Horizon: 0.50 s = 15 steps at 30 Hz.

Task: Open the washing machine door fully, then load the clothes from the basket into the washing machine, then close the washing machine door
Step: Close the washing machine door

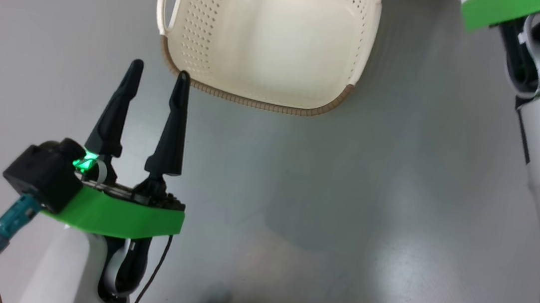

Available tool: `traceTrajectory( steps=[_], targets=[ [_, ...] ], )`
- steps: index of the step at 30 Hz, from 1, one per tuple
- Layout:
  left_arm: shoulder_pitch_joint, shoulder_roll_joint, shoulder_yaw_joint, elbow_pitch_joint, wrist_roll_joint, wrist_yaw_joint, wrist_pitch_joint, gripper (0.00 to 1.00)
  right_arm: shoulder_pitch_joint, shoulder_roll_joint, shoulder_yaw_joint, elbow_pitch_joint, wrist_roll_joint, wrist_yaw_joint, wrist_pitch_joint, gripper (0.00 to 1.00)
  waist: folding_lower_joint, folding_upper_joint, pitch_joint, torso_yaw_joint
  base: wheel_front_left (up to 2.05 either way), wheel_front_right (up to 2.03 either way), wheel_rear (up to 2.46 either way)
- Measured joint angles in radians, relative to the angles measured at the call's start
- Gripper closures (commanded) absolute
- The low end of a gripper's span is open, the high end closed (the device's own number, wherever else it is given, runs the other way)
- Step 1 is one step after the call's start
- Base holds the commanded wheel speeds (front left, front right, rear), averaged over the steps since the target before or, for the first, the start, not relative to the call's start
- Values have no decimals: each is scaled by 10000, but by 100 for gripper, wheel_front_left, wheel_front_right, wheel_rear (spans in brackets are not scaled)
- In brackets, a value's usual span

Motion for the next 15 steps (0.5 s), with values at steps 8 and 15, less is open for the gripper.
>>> traceTrajectory(
  steps=[8,15],
  targets=[
    [14,0,305,23,280,-90,0,0,1377,-77,594,-249,637,-8,0,100,0,0,-486,-350,0,0,0],
    [182,2,784,132,673,-176,-2,0,2397,-109,966,-669,1193,-8,2,100,0,0,-1030,-817,0,0,0]
  ],
)
